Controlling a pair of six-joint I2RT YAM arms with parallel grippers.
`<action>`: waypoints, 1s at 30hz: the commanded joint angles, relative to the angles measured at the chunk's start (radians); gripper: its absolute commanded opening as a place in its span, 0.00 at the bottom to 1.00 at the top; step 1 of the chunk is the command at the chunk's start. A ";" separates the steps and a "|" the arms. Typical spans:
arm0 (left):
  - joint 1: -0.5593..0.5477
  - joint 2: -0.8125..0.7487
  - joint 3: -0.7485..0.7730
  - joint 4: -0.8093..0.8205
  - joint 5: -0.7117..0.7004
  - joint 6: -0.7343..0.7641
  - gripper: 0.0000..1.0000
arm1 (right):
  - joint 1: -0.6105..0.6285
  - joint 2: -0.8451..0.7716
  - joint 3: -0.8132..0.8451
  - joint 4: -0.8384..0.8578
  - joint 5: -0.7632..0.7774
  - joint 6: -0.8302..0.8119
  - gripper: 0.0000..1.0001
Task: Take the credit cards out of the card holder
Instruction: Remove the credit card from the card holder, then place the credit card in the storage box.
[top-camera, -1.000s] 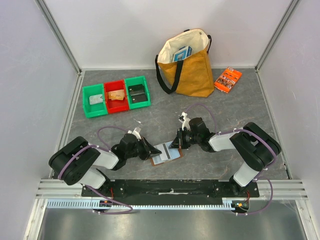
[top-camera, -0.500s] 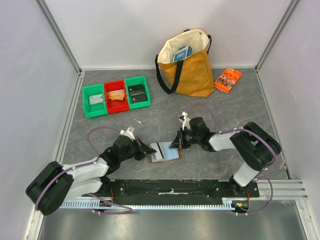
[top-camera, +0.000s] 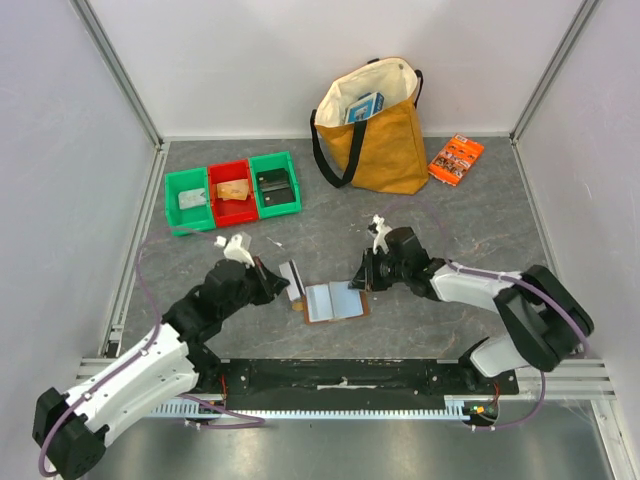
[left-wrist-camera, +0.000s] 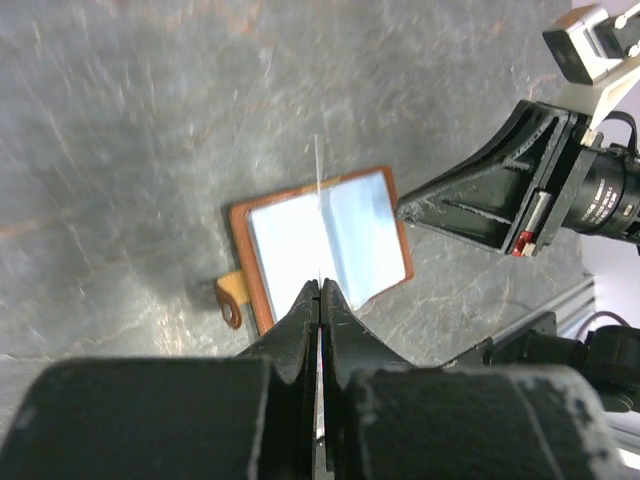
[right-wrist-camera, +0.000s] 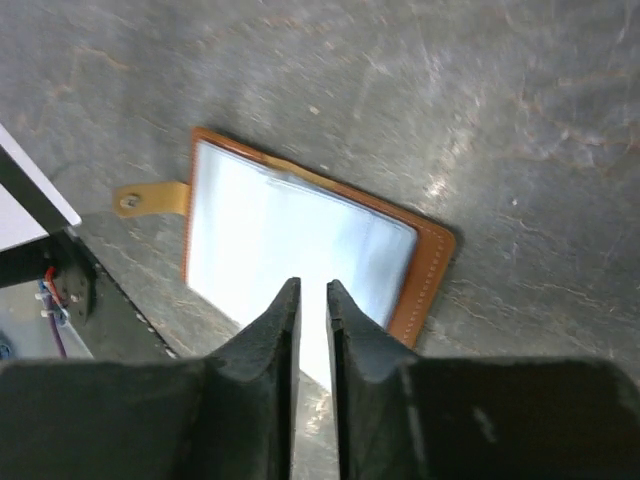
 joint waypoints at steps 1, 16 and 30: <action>0.002 0.020 0.226 -0.188 -0.145 0.318 0.02 | -0.003 -0.138 0.117 -0.129 0.054 -0.023 0.32; -0.180 0.257 0.539 -0.154 -0.359 1.017 0.02 | -0.003 -0.243 0.415 -0.160 0.124 0.199 0.87; -0.424 0.369 0.436 0.243 -0.674 1.486 0.02 | 0.003 -0.184 0.407 0.000 0.101 0.428 0.82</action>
